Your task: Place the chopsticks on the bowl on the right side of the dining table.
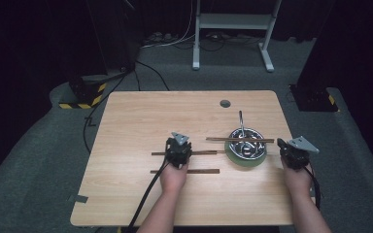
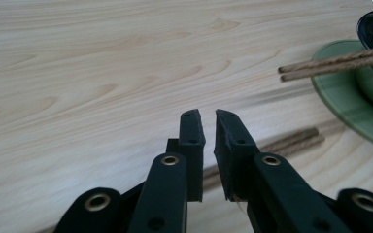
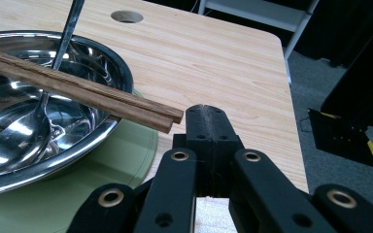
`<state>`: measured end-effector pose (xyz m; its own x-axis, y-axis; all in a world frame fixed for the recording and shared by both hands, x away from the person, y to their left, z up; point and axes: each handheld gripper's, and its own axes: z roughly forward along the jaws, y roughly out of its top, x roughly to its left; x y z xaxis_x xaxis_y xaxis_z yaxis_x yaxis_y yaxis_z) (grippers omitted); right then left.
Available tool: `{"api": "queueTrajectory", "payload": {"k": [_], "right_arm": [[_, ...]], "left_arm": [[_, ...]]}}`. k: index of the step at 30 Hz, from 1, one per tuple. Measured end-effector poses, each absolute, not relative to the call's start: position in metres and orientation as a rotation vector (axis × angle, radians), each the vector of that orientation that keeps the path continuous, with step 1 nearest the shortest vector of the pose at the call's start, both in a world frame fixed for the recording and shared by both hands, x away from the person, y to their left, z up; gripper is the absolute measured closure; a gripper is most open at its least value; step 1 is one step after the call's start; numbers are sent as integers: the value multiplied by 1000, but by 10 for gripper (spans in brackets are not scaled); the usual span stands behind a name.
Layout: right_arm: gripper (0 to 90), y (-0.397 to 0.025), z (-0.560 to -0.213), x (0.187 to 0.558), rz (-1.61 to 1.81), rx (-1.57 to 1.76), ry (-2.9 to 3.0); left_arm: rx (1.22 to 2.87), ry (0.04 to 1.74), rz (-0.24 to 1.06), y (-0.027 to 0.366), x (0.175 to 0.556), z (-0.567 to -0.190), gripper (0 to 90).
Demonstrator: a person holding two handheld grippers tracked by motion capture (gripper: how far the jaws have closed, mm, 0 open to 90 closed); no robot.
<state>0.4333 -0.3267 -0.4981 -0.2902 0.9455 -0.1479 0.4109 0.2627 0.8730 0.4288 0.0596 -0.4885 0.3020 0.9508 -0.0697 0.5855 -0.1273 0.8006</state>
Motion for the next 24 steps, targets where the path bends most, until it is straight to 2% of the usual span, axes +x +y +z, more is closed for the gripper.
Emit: {"api": "queueTrajectory", "payload": {"k": [4, 12, 24], "right_arm": [[894, -328, -501, 435, 968, 1225, 1852], [894, -326, -504, 436, 971, 1224, 1885], [894, -323, -505, 434, 957, 1221, 1893]], "left_arm": [[1822, 1393, 622, 41, 444, -493, 789], [1810, 1382, 622, 26, 448, -493, 796], [1820, 1378, 605, 20, 448, -496, 796]]}}
